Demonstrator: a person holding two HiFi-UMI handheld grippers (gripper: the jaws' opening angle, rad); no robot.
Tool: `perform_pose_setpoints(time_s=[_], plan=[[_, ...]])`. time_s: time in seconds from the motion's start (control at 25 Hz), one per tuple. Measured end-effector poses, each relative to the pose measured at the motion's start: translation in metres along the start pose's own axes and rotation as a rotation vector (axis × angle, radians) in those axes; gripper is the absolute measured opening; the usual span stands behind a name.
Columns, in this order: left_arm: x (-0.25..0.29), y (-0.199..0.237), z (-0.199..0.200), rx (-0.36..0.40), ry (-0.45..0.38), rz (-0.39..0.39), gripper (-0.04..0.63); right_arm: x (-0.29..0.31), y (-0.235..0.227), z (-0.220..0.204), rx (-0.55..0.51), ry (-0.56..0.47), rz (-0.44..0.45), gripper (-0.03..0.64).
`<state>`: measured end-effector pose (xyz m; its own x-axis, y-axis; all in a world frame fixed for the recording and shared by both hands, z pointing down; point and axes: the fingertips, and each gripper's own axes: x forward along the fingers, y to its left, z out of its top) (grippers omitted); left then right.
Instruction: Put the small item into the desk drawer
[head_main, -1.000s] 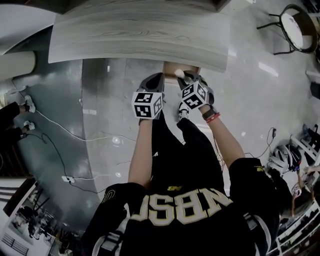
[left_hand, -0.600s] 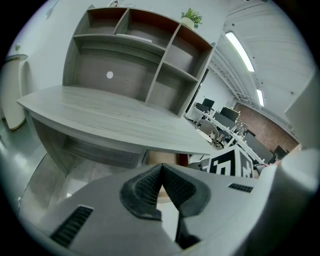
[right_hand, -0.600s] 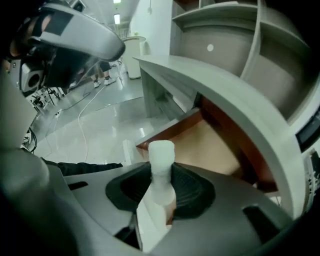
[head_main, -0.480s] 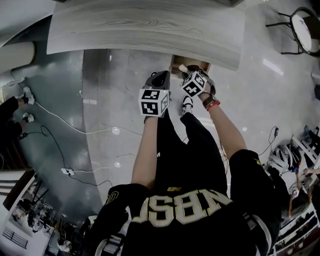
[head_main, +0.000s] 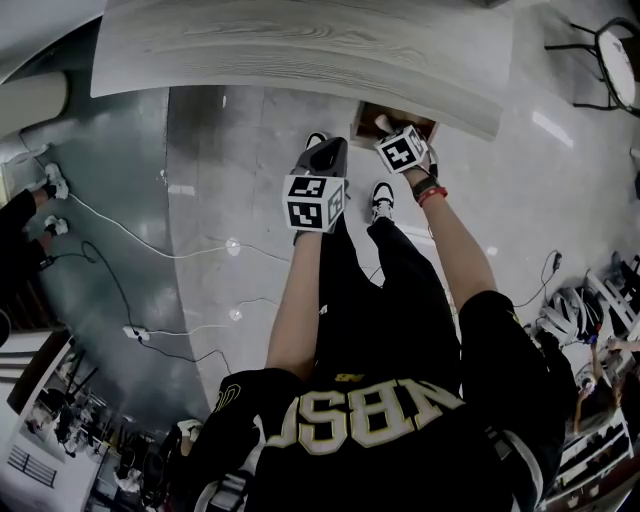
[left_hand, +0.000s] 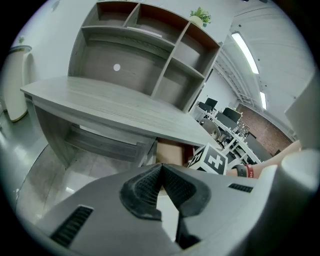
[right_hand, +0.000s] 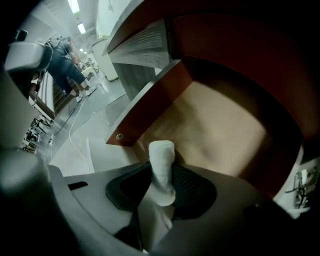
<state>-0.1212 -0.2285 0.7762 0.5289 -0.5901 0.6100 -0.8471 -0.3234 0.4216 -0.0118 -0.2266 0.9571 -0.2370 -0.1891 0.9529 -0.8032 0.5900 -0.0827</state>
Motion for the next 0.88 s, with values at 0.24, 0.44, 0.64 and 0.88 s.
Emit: perform_pose_setpoints(time_s=[0.24,0.44,0.64,0.88], plan=[[-0.006,0.004,-0.005,-0.014,0.006,0.000,0.014,0.000,0.006,0.005,0.029,0.008,0.006,0.132],[-0.007,-0.001,-0.001,-0.018,-0.009,0.003,0.014,-0.017,0.008,0.007,0.036,-0.021,0.007,0.149],[-0.015,-0.004,0.010,-0.009,-0.024,0.016,0.014,-0.049,0.008,0.006,0.068,-0.064,0.002,0.144],[-0.027,-0.025,0.029,0.023,-0.046,0.002,0.014,-0.106,0.004,0.007,0.122,-0.136,-0.016,0.141]])
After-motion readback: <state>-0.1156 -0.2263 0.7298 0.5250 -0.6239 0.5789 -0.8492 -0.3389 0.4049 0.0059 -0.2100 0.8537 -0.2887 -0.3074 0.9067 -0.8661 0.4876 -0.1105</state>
